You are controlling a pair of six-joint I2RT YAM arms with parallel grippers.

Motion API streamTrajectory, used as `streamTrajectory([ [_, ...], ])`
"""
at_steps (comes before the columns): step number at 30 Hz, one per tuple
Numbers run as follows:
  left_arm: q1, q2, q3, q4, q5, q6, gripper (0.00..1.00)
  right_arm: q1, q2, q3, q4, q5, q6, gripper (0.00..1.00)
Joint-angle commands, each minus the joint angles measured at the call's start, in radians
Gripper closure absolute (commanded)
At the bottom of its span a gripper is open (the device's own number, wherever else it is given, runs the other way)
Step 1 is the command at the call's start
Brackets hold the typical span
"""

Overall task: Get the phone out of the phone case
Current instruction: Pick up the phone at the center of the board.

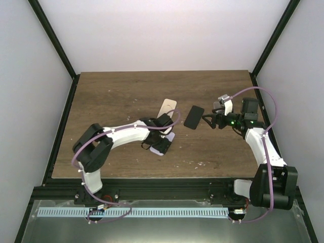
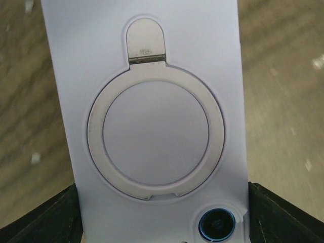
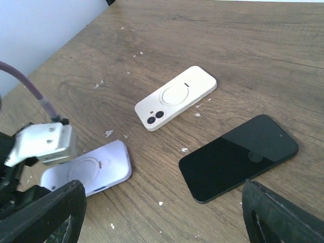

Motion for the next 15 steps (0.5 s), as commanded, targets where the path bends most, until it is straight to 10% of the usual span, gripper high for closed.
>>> streamTrajectory([
  [1, 0.012, -0.172, -0.043, -0.058, 0.069, 0.011, 0.47, 0.000, -0.016, 0.031, -0.020, -0.083, -0.075, 0.18],
  [15, 0.112, -0.497, -0.248, -0.043, 0.453, 0.001, 0.51, 0.314, -0.031, 0.223, -0.380, 0.105, -0.558, 0.42],
])
